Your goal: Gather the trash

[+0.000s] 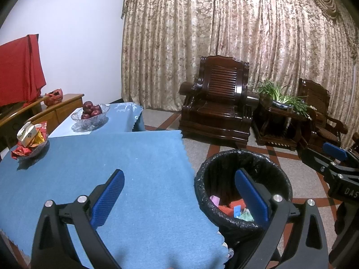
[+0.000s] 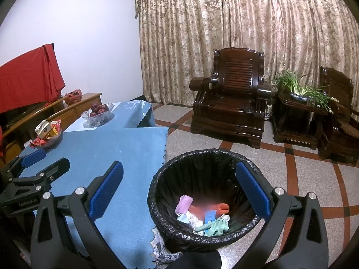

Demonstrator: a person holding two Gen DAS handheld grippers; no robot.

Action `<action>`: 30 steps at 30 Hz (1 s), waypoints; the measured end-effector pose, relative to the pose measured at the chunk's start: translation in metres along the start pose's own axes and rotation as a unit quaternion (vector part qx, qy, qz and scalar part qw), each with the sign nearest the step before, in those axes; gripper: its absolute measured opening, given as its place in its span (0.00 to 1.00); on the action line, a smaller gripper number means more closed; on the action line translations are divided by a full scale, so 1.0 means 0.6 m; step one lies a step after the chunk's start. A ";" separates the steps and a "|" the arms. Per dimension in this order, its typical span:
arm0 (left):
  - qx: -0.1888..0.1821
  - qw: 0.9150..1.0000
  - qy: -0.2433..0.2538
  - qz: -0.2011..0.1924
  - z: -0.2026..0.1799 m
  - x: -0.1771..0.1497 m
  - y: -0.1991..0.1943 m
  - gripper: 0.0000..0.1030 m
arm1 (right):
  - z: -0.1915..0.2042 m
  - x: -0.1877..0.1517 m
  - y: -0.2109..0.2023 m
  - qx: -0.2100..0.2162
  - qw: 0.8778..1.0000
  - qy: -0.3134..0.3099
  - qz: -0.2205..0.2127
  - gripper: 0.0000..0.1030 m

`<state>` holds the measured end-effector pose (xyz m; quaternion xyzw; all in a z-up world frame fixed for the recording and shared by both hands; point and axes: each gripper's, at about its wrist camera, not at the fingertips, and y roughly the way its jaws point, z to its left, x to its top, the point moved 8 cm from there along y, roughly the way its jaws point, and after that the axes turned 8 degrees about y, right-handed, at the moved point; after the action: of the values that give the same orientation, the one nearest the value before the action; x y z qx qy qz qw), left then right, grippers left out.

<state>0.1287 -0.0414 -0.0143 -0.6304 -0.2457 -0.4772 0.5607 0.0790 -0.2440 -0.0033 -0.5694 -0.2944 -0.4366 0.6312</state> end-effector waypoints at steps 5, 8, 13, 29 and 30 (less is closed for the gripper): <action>0.000 1.000 0.000 0.000 0.000 0.001 0.000 0.94 | 0.001 0.000 -0.001 0.000 1.000 0.000 0.000 0.95; 0.000 1.000 0.001 0.001 0.002 0.000 -0.001 0.94 | 0.000 0.000 0.000 0.000 1.000 0.000 0.001 0.95; 0.000 1.000 0.001 0.001 0.001 0.002 -0.001 0.94 | 0.003 -0.001 0.000 -0.001 1.000 0.001 0.001 0.95; 0.000 1.000 0.001 0.002 0.003 0.002 -0.001 0.94 | 0.010 -0.002 0.001 -0.001 1.000 0.000 0.003 0.95; 0.000 1.000 0.001 0.003 0.005 -0.002 0.001 0.94 | 0.011 -0.003 0.000 -0.001 1.000 0.000 0.003 0.95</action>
<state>0.1294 -0.0383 -0.0153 -0.6304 -0.2436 -0.4764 0.5624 0.0792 -0.2370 -0.0035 -0.5709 -0.2923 -0.4352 0.6318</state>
